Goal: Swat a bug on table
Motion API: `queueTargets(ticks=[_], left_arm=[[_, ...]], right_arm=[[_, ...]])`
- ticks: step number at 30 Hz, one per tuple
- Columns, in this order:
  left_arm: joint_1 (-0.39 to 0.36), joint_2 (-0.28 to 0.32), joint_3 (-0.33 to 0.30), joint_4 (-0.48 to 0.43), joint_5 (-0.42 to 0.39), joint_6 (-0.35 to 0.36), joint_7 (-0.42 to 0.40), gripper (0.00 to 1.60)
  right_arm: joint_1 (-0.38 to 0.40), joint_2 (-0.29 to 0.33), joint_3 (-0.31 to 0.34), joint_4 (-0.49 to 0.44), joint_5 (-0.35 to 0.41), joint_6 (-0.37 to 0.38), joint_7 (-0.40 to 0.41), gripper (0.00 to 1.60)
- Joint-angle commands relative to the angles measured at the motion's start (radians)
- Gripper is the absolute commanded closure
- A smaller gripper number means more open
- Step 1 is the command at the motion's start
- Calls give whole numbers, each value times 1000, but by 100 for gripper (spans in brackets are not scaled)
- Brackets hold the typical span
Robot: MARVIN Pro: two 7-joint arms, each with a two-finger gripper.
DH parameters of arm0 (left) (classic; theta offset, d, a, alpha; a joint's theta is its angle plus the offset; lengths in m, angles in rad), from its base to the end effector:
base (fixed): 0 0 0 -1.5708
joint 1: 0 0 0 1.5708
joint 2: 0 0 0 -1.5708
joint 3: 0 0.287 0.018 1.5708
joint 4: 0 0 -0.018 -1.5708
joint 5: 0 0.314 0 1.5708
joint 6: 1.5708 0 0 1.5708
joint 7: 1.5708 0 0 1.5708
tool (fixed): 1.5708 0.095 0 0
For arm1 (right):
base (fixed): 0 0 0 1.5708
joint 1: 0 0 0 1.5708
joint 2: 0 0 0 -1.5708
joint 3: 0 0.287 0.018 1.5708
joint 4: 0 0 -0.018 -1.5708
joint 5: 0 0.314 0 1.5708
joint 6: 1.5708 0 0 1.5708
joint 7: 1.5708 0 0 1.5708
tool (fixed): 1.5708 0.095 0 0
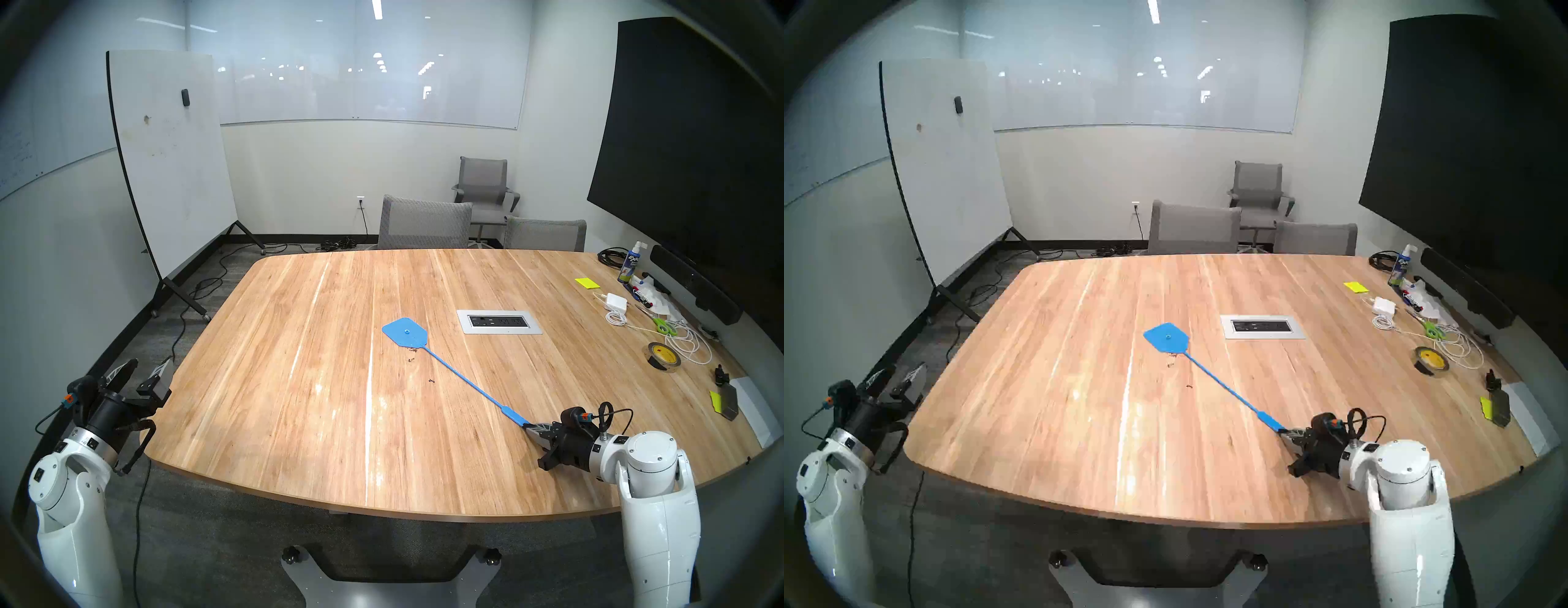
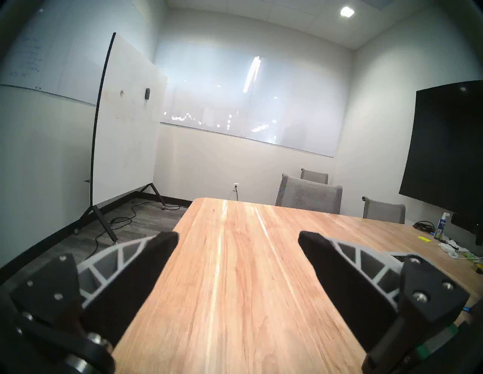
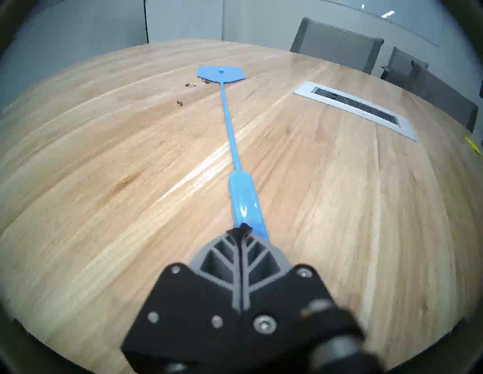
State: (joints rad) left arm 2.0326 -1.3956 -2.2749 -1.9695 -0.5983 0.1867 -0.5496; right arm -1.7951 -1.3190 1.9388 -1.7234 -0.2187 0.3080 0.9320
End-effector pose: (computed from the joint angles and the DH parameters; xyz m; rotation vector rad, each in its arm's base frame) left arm 0.2455 0.2300 -0.2315 2.0763 0.1651 2.1530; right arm 0.3225 -0.1420 -0.3345 -2.4982 -0.8038 -1.3958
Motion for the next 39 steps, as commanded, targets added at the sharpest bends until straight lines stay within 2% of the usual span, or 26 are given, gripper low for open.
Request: queueTargets(ticks=[1, 9, 39], left_arm=[[1, 1, -4, -17, -1, 1, 0, 0], [0, -1, -5, -17, 0, 2, -1, 0], [-4, -6, -8, -16, 6, 5, -7, 0]], right_arm=[[-24, 3, 6, -30, 1, -5, 9, 160], [-65, -1, 35, -49, 6, -6, 17, 160], [-281, -61, 190, -232, 11, 0, 58, 160]])
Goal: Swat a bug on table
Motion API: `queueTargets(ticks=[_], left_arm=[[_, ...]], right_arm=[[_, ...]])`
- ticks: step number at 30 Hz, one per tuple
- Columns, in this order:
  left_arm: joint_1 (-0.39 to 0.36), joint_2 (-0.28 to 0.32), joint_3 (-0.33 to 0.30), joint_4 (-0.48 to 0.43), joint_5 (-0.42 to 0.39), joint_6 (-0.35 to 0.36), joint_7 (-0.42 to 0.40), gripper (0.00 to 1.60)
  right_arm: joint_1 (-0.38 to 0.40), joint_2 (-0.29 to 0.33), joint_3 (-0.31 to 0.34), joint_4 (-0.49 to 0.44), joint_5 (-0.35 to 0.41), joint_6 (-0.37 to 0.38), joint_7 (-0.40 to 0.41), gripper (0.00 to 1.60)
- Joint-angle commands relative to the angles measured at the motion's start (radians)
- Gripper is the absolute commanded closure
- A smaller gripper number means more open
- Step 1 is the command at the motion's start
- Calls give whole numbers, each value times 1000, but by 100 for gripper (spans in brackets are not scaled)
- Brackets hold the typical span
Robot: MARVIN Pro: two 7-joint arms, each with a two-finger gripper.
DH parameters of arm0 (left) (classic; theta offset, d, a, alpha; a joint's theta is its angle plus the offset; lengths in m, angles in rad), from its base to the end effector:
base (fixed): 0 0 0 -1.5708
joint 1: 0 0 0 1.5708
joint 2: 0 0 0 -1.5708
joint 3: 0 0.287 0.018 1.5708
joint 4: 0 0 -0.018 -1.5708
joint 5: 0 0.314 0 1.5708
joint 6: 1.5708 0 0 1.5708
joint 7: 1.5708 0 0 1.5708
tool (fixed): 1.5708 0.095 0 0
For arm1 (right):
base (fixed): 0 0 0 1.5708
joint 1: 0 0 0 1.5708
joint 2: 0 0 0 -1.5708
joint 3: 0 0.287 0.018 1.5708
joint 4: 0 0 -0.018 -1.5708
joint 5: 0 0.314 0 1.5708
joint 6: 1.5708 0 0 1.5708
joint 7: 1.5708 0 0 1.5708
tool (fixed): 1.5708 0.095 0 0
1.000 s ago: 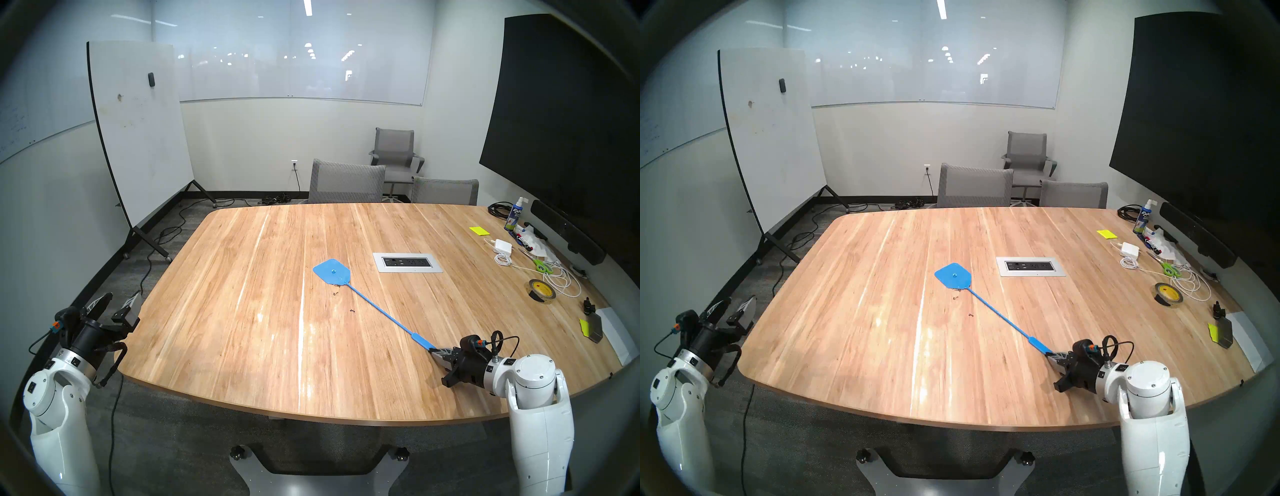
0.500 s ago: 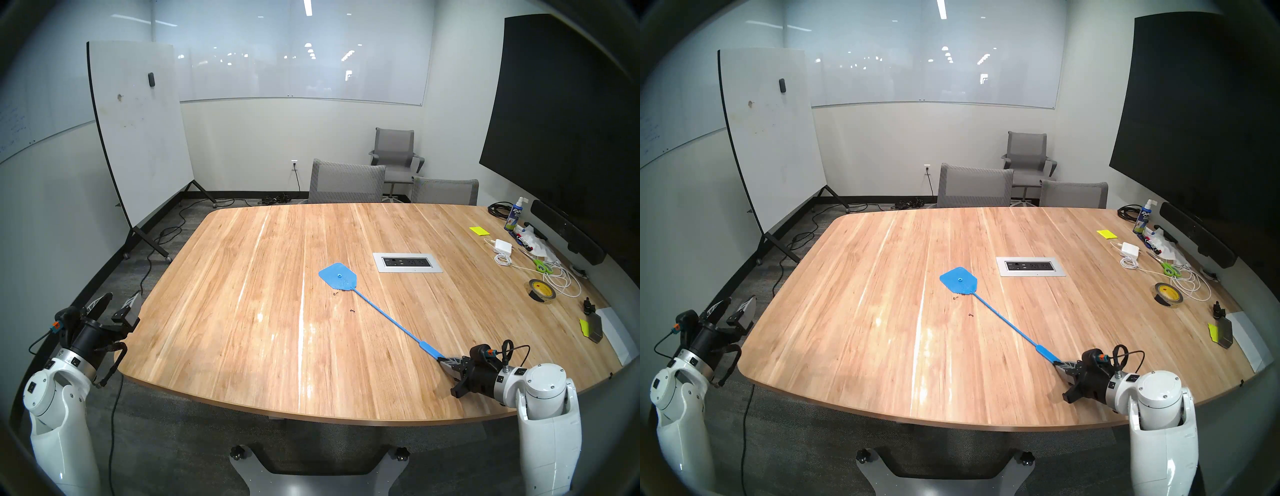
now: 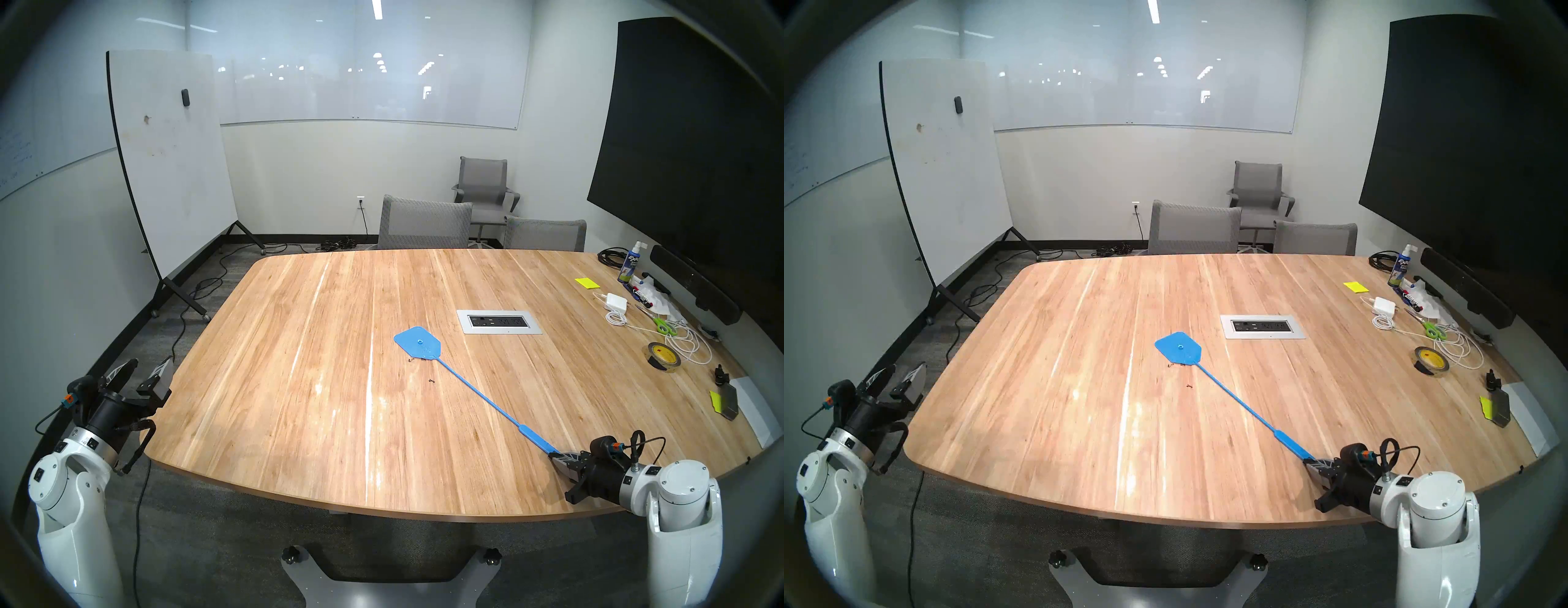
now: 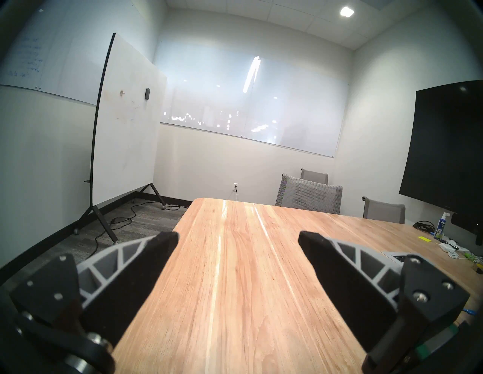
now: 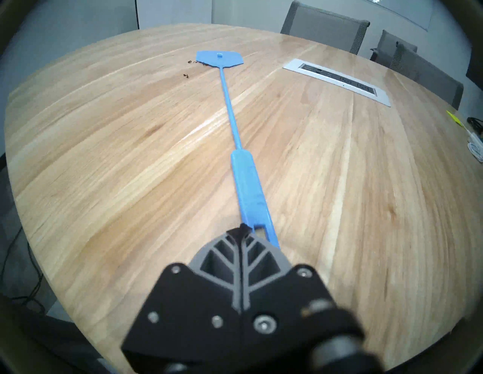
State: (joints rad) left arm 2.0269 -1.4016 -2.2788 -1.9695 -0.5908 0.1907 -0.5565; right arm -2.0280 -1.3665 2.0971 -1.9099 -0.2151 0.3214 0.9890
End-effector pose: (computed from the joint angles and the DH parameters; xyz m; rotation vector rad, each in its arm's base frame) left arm 0.2456 0.2300 -0.2314 2.0763 0.1637 2.1536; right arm 0.2452 -0.1666 -0.3259 -2.5997 -0.7564 -1.3236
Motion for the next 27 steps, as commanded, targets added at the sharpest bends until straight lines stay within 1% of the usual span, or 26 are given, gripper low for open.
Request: queueTargets(ticks=[1, 3, 8, 9, 10, 11, 15, 16, 21, 27], left_arm=[[1, 0, -4, -16, -2, 1, 0, 0], [1, 0, -4, -17, -1, 2, 0, 0], [0, -1, -5, -16, 0, 2, -1, 0], [0, -1, -5, -16, 0, 2, -2, 0], [-1, -1, -5, -16, 0, 2, -2, 0], [-1, -1, -5, -16, 1, 2, -2, 0], [-1, -2, -5, -15, 1, 2, -3, 0], [-2, -2, -6, -16, 2, 3, -3, 0], [-2, -3, -6, -16, 2, 3, -4, 0], [-3, -4, -7, -16, 4, 4, -5, 0]], right_arm=[[-51, -15, 35, -46, 8, -16, 2, 160], [-55, -22, 43, -51, 9, -20, 2, 160], [-32, -40, 52, -65, 18, -28, -14, 160], [-17, -38, 51, -76, 21, -27, -12, 109], [-8, -41, 49, -80, 21, -30, -18, 80], [-3, -37, 46, -82, 20, -32, -18, 0], [17, -30, 34, -82, 16, -29, -21, 0], [31, -28, 25, -73, 10, -24, -27, 0], [50, -14, 2, -52, 1, -34, -29, 0], [98, 23, -42, 15, -8, -61, -24, 0]])
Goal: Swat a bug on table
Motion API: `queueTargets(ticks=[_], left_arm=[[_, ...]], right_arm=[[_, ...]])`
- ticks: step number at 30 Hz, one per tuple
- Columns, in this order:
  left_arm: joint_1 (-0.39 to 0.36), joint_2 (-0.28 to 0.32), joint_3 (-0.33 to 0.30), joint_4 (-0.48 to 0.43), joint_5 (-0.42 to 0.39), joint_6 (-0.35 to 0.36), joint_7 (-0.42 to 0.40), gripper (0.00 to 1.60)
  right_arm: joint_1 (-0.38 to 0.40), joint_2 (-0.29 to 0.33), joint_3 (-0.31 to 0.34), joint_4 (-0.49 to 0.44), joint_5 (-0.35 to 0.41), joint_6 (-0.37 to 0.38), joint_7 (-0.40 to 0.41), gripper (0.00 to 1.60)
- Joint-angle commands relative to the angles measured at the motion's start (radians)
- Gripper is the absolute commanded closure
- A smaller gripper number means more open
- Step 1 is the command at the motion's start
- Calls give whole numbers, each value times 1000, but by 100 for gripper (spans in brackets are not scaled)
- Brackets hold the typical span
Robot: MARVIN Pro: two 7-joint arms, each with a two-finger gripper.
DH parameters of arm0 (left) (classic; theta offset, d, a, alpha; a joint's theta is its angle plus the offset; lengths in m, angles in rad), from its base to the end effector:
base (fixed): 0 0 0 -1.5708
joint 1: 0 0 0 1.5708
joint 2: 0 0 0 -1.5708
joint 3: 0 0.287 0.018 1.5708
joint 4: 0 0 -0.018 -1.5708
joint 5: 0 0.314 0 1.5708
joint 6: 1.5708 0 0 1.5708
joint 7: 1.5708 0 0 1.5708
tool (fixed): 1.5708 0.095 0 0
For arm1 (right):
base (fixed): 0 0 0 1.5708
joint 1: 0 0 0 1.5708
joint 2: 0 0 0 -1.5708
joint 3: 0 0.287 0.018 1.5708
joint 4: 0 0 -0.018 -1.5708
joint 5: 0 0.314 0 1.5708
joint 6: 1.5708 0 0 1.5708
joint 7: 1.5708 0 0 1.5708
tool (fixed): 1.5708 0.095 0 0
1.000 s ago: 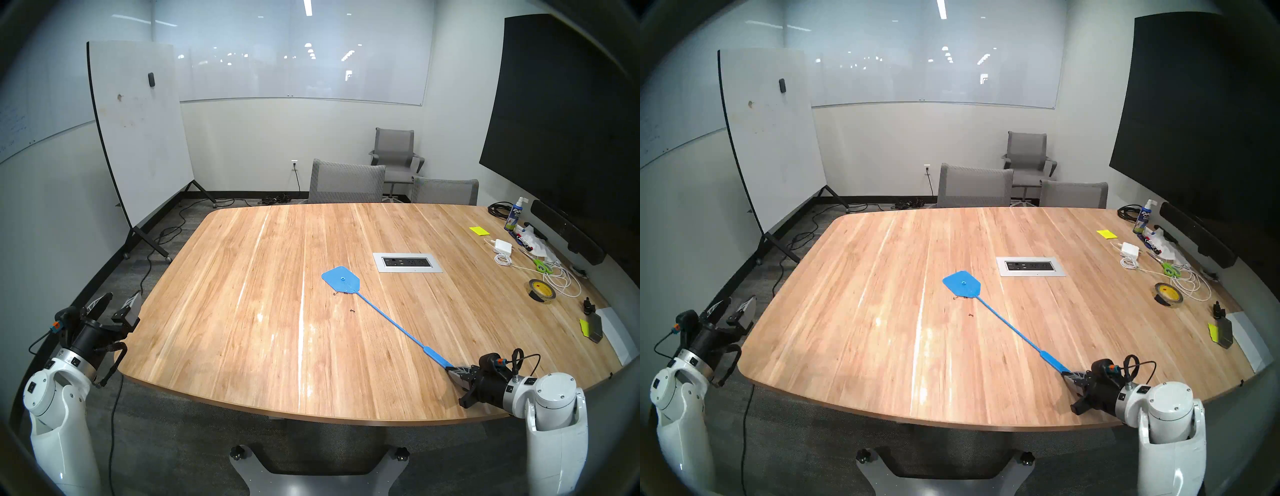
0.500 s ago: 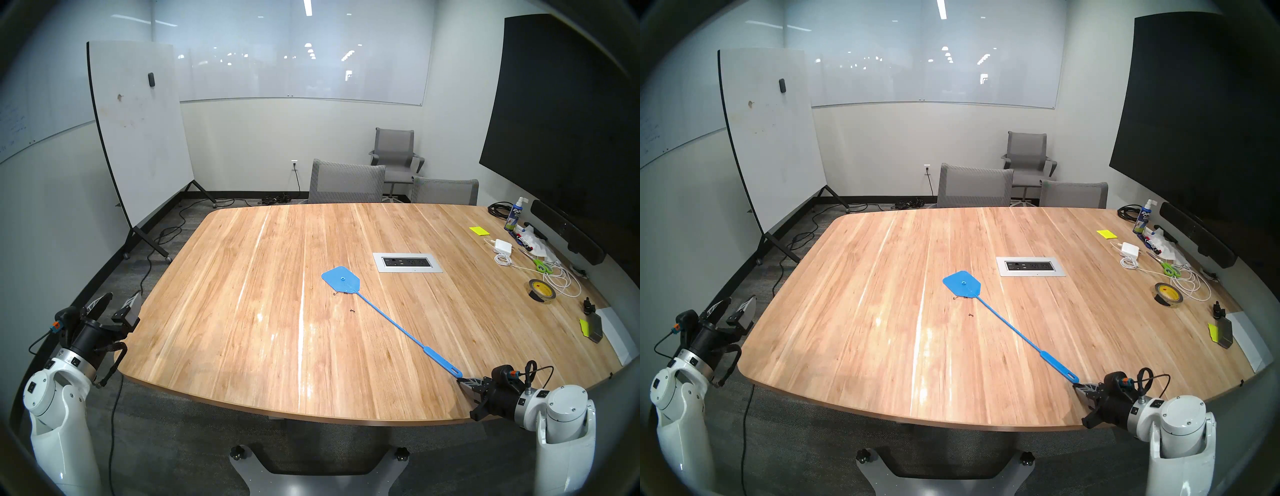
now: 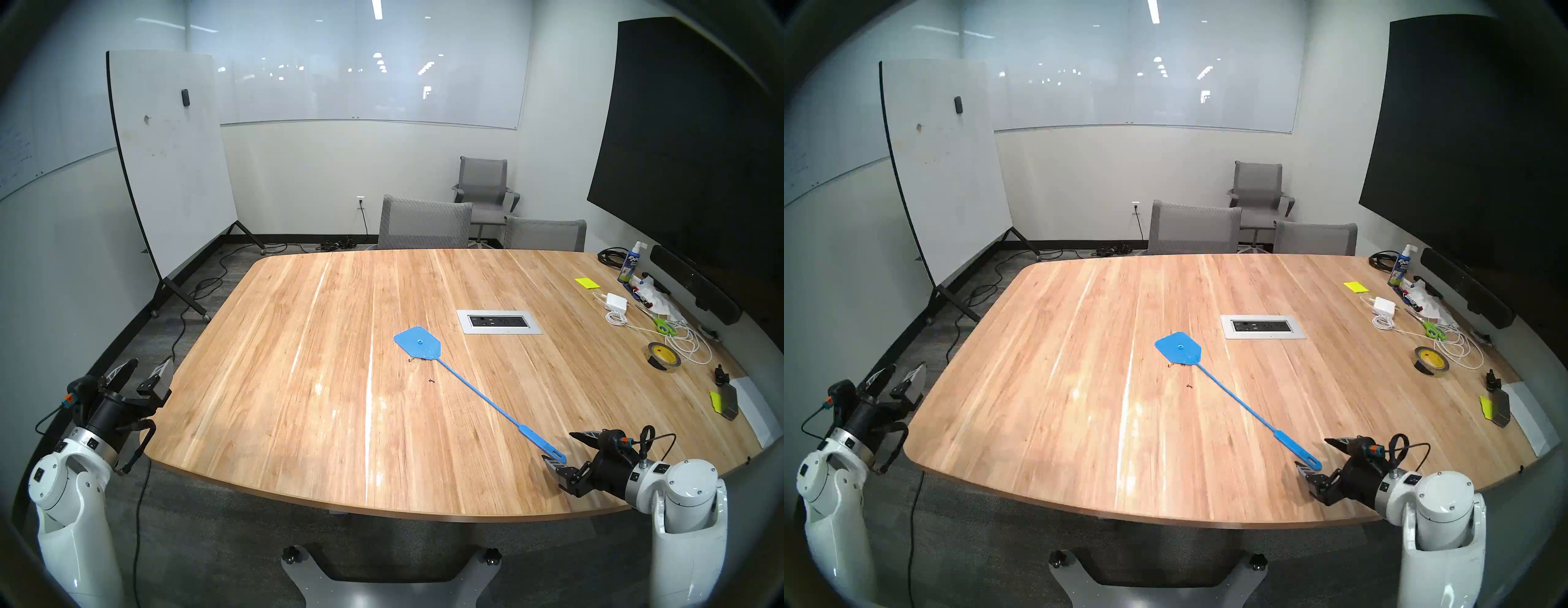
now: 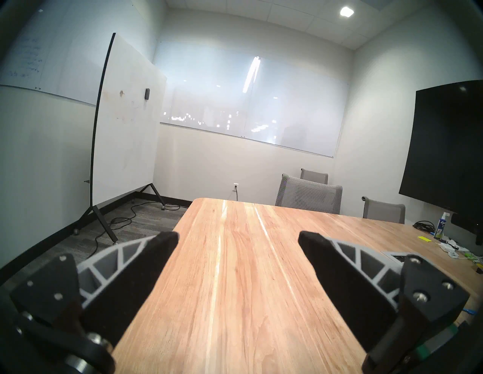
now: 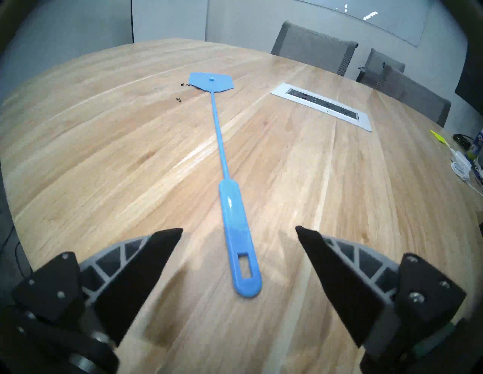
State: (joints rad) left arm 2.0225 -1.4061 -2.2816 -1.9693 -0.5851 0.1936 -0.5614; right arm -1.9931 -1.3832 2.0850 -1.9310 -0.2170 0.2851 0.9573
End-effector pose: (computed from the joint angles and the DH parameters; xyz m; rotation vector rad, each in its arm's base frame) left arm 0.2457 0.2300 -0.2314 2.0764 0.1630 2.1539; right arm 0.2603 -0.1590 -0.3119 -2.5636 -0.7909 -1.4464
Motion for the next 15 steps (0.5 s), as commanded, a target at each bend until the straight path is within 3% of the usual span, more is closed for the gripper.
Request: queueTargets(ticks=[1, 13, 14, 15], left_arm=[[1, 0, -4, -16, -2, 1, 0, 0], [0, -2, -5, -16, 0, 2, -2, 0], [0, -2, -5, -16, 0, 3, -2, 0], [-1, -2, -5, -16, 0, 3, -3, 0]], right_arm=[[63, 39, -30, 36, -6, -25, 8, 0], [114, 77, -54, 112, 12, -56, 56, 0], [115, 79, -54, 114, 13, -56, 59, 30], [115, 80, -53, 115, 13, -56, 61, 30]])
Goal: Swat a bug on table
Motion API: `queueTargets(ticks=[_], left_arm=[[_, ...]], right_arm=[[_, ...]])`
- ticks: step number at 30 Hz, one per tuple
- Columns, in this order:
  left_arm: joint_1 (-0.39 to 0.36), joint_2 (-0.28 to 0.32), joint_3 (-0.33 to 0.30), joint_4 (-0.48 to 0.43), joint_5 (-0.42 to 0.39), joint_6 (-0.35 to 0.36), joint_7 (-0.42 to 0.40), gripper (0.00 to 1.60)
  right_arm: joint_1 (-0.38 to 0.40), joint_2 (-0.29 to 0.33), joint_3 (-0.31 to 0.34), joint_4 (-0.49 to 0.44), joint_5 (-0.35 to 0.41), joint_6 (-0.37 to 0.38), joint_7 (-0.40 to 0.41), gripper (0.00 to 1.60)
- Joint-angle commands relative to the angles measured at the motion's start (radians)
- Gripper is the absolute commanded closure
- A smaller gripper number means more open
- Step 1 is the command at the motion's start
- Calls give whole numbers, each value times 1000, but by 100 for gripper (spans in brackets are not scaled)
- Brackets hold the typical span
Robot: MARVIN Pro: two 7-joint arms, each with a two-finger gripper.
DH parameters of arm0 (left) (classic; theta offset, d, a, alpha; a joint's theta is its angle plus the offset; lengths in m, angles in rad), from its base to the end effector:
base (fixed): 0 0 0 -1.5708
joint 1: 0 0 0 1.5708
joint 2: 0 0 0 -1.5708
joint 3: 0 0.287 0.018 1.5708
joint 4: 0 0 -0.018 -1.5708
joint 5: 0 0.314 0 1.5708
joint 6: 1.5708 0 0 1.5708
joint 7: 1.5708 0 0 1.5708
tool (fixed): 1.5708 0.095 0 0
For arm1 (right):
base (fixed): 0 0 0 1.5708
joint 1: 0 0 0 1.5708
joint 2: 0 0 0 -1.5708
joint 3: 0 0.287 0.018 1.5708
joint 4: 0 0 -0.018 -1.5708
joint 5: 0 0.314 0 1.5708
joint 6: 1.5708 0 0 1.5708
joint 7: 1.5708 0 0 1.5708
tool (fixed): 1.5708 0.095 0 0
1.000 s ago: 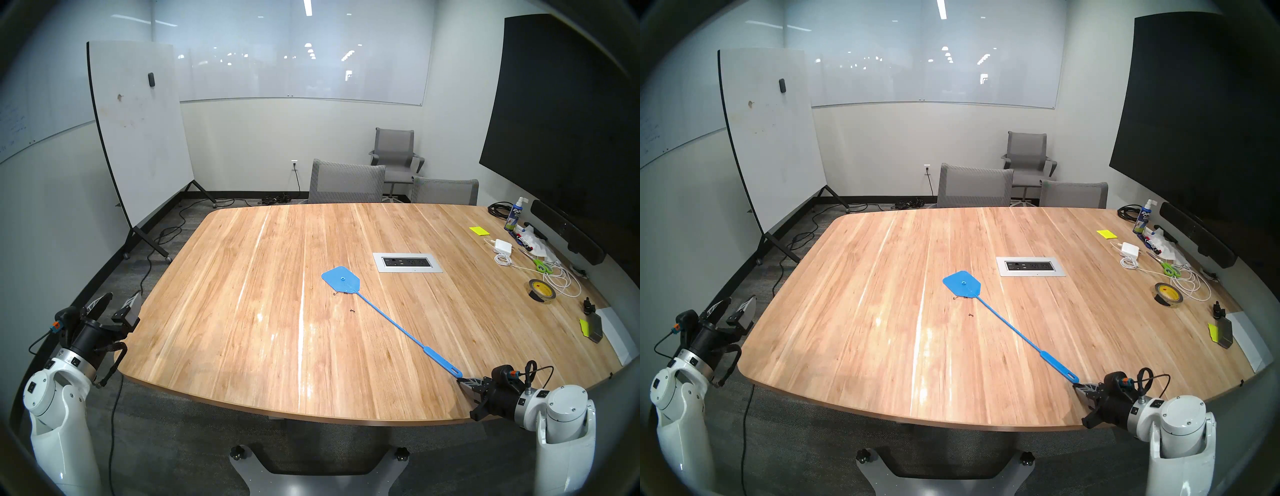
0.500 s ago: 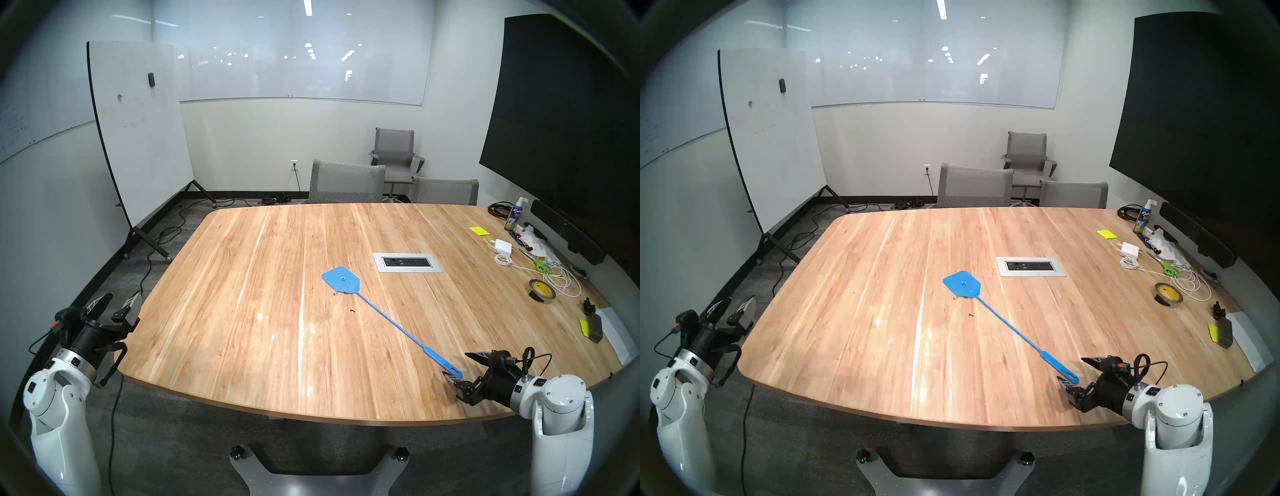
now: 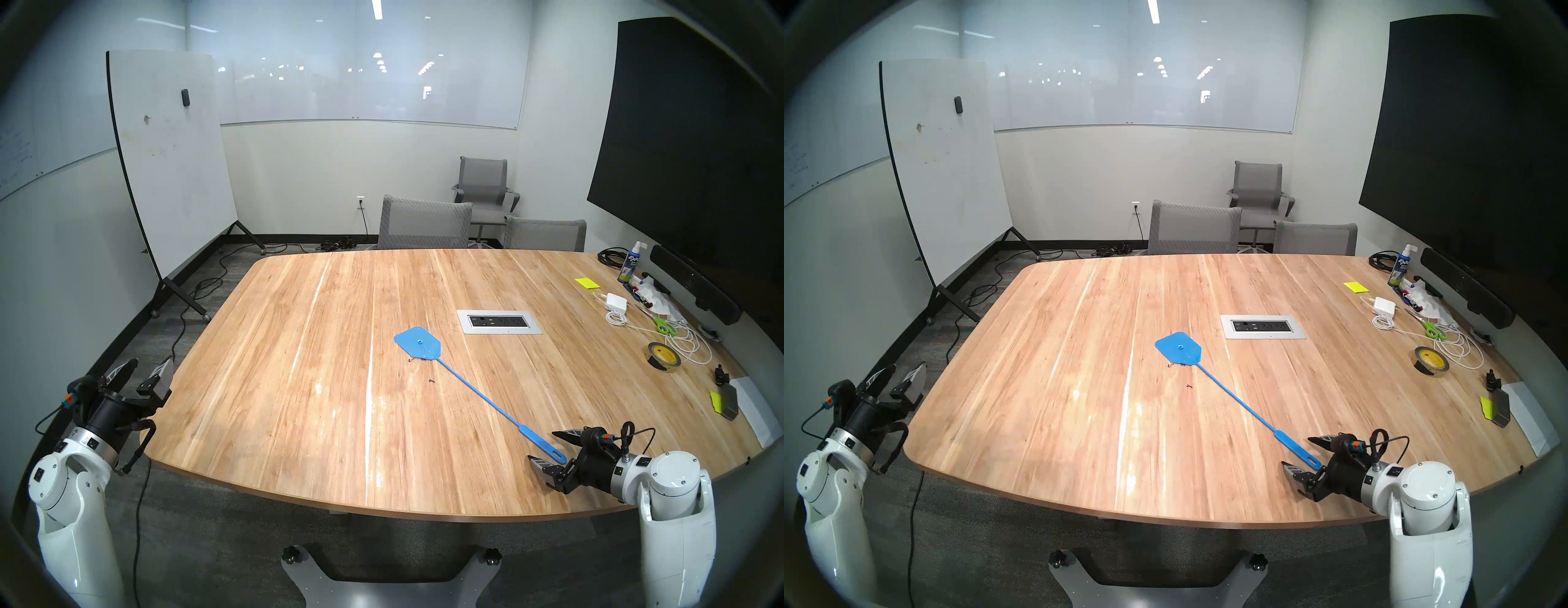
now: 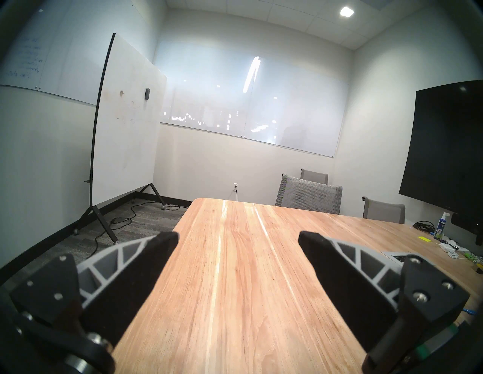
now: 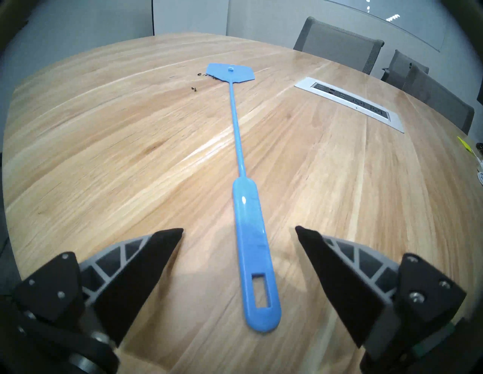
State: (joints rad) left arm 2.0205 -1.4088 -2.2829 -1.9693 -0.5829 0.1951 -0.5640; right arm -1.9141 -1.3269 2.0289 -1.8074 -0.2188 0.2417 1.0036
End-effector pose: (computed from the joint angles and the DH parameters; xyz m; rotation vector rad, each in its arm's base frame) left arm 0.2457 0.2299 -0.2314 2.0757 0.1635 2.1537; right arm 0.2818 -0.1582 -0.3301 -2.4952 -0.8754 -1.3854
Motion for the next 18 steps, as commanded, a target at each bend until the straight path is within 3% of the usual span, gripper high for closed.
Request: queueTargets(ticks=[1, 11, 12, 14, 16, 18], left_arm=[[1, 0, -4, -16, -1, 2, 0, 0], [0, -1, -5, -17, 0, 3, -1, 0], [0, -2, -5, -17, 1, 3, -2, 0], [0, -2, -6, -17, 1, 3, -2, 0], [-1, -2, -6, -17, 1, 4, -2, 0], [-1, -2, -6, -17, 1, 4, -2, 0]], right_arm=[[38, 25, 5, -6, 16, -12, 20, 50], [43, 32, 15, -7, 29, 6, 52, 61], [44, 31, 16, -7, 28, 7, 56, 42], [45, 31, 16, -7, 28, 7, 58, 34], [47, 31, 15, -3, 27, 8, 60, 6], [51, 32, 12, 4, 26, 12, 65, 0]])
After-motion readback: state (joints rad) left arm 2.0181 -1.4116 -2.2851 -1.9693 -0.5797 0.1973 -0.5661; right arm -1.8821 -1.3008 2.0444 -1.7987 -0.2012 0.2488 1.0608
